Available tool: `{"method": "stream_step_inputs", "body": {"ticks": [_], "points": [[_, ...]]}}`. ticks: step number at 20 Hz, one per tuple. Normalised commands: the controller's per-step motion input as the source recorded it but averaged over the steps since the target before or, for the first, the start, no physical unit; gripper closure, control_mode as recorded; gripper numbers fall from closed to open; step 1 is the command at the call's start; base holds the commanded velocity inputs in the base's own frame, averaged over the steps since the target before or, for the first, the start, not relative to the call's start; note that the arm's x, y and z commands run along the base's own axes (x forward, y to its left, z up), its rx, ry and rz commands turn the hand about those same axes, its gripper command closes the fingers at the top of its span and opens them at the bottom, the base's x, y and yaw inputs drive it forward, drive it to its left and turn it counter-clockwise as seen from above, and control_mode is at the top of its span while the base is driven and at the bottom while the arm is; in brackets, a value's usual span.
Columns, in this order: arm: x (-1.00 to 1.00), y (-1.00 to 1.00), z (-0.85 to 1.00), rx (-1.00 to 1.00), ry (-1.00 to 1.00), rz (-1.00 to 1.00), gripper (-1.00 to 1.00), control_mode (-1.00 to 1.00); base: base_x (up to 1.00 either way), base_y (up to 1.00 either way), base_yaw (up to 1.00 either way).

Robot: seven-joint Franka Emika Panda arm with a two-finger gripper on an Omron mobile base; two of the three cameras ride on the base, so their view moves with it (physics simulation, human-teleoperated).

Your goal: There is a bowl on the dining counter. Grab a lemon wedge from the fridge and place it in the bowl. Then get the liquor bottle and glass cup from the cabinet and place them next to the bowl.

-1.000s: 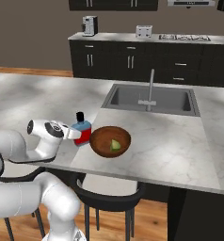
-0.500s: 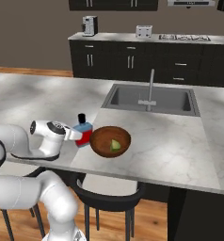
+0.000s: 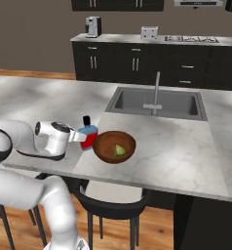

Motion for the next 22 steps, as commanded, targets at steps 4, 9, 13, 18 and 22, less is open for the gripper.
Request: {"method": "stream_step_inputs", "body": {"ticks": [4, 9, 13, 18, 22], "points": [[0.28, -0.01, -0.33, 0.0, 0.0, 0.0, 1.0, -1.0, 0.0, 0.0, 0.0], [0.03, -0.13, -0.28, 0.0, -0.04, 0.0, 1.0, -1.0, 0.0, 0.0, 0.0], [-0.45, -0.38, -0.02, 0.0, -0.17, 0.0, 1.0, -1.0, 0.0, 0.0, 0.0], [-0.36, -0.36, -0.02, 0.0, -0.19, 0.0, 1.0, -1.0, 0.0, 0.0, 0.0], [-0.05, -0.26, -0.08, 0.0, -0.12, 0.0, 1.0, -1.0, 0.0, 0.0, 0.0]]}}
